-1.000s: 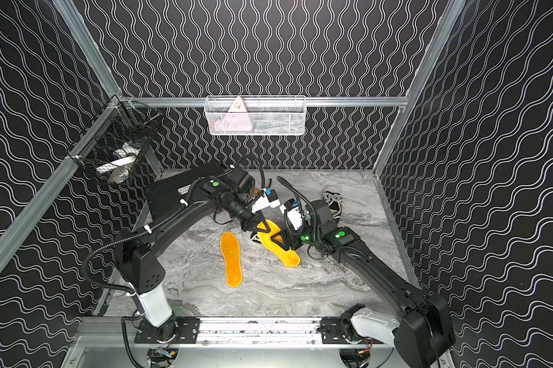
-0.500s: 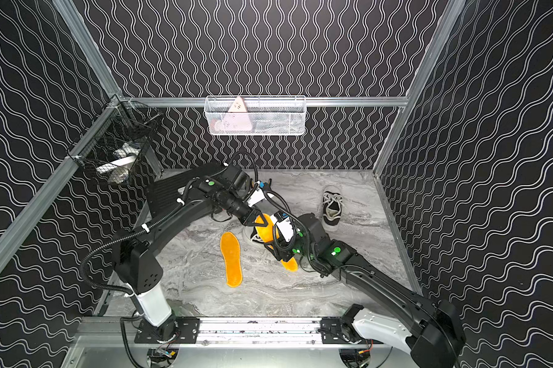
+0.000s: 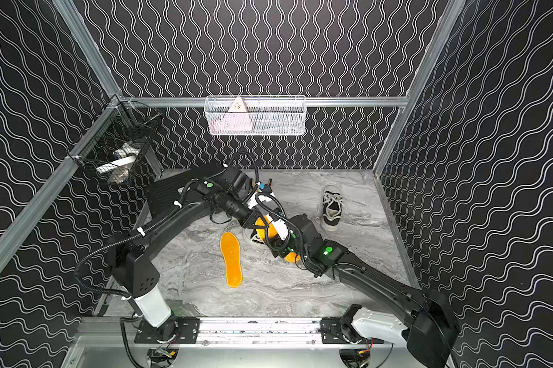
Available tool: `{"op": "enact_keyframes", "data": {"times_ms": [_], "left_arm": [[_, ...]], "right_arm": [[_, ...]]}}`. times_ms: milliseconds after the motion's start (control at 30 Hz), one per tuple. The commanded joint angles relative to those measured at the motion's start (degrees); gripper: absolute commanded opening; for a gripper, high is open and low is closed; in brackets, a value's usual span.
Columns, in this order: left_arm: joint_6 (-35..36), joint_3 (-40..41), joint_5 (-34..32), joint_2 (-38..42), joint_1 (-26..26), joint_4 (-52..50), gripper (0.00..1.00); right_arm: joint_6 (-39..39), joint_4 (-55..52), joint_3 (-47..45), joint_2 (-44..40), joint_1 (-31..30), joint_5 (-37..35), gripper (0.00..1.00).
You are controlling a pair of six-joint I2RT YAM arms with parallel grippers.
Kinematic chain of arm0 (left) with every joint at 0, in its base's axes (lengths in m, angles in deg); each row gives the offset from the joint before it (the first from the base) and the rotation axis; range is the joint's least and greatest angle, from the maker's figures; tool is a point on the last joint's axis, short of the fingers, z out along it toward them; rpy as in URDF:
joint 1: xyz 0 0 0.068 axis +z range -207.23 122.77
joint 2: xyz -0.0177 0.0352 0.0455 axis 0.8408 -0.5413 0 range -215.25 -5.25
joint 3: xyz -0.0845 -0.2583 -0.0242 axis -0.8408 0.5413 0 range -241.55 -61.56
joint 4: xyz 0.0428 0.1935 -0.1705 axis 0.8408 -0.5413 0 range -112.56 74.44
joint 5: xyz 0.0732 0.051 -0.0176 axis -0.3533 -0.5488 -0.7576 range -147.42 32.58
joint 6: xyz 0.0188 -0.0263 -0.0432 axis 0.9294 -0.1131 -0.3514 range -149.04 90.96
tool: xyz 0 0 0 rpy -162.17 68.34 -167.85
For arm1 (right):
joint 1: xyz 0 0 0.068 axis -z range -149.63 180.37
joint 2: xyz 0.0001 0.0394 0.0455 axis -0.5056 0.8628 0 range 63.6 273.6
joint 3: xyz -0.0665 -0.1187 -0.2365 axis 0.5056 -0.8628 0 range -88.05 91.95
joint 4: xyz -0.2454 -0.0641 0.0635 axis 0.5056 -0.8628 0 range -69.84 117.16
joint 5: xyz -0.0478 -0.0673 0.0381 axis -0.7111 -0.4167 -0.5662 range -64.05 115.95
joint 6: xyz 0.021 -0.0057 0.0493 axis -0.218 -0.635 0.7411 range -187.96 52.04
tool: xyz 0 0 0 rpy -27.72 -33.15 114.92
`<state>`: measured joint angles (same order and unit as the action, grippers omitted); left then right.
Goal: Insert the insole into the shoe
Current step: Pick up the insole from the center of the board.
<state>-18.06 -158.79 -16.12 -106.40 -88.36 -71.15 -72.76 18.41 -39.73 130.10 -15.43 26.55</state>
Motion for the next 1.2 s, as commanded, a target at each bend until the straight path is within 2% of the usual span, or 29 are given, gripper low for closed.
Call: {"op": "enact_keyframes", "data": {"times_ms": [0, 100, 200, 300, 500, 767, 1000, 1167], "left_arm": [[3.4, -0.7, -0.1, 0.2, -1.0, -2.4, 0.00], [2.7, -0.5, -0.8, 0.6, -1.0, -1.5, 0.00], [1.2, -0.8, -1.6, 0.9, -1.0, -0.9, 0.00], [-1.0, -0.9, -2.6, 0.6, -1.0, 0.2, 0.00], [-4.6, -1.0, -3.8, 0.1, -1.0, 0.7, 0.00], [-9.6, -3.0, -4.6, -1.7, -0.7, 0.8, 0.00], [-13.8, -2.5, -3.7, -2.2, 0.9, 1.9, 0.00], [-15.4, -2.2, -1.8, -1.9, 1.8, 2.3, 0.00]], "right_arm": [[-3.0, 0.3, 1.9, 1.2, 0.0, 4.0, 0.78], [-3.0, -0.5, 3.1, 2.0, 0.0, 5.2, 0.69], [-2.7, -1.6, 3.6, 2.3, 0.1, 5.4, 0.56], [-2.0, -1.7, 3.2, 2.1, 0.0, 4.2, 0.50], [-1.8, 0.6, 1.0, 0.9, -1.0, 2.1, 0.60], [-3.3, 2.5, 0.7, 3.6, -4.4, -2.0, 0.71], [-4.4, 6.7, -0.8, 5.2, -5.7, -8.3, 0.77], [-6.9, 11.1, -2.0, 7.5, -6.0, -11.5, 0.78]]}}
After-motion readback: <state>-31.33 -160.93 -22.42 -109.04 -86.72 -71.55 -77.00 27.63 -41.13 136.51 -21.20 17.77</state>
